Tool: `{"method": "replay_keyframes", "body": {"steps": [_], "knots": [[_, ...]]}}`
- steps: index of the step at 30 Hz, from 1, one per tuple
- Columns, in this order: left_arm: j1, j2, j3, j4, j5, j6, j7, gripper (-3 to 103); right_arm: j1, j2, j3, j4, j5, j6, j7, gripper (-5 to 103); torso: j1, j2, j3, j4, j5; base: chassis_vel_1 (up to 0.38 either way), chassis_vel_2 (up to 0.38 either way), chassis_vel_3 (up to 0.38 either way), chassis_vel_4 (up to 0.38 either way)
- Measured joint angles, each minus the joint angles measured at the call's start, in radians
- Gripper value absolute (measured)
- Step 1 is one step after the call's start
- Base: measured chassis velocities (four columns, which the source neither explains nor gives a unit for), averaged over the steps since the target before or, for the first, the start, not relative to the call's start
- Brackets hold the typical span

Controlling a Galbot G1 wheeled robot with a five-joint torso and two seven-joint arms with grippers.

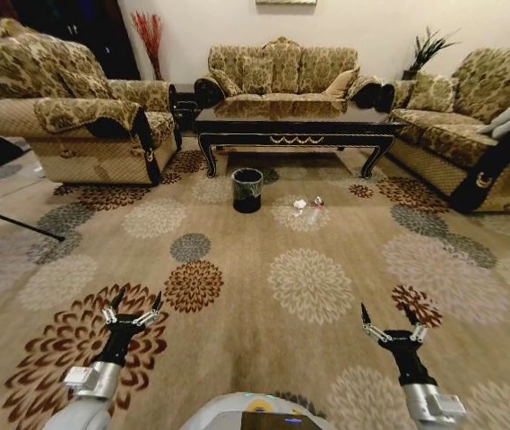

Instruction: Move to the front of the table and pick up the trash from the floor, then place it into the trash bin.

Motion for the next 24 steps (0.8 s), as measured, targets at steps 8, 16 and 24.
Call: {"method": "replay_keyframes", "body": {"steps": [8, 16, 24], "knots": [[-0.001, -0.006, -0.001, 0.002, -0.004, 0.000, 0.000, 100, 0.008, -0.003, -0.010, -0.002, -0.004, -0.006, 0.001, 100, 0.000, 0.000, 0.001, -0.0001, 0.0002, -0.188, 0.157, 0.183, -0.169], [-0.005, -0.007, -0.006, 0.002, -0.009, 0.001, -0.003, 100, 0.014, -0.002, -0.022, -0.004, -0.012, -0.011, 0.003, 100, 0.000, 0.000, 0.001, -0.0001, 0.0001, -0.182, 0.193, 0.194, -0.196], [0.001, -0.009, -0.011, 0.000, -0.014, 0.001, -0.005, 100, 0.012, -0.001, -0.027, 0.004, -0.019, -0.012, 0.004, 100, 0.000, 0.000, 0.001, 0.0003, 0.0002, -0.197, 0.199, 0.196, -0.190]]}}
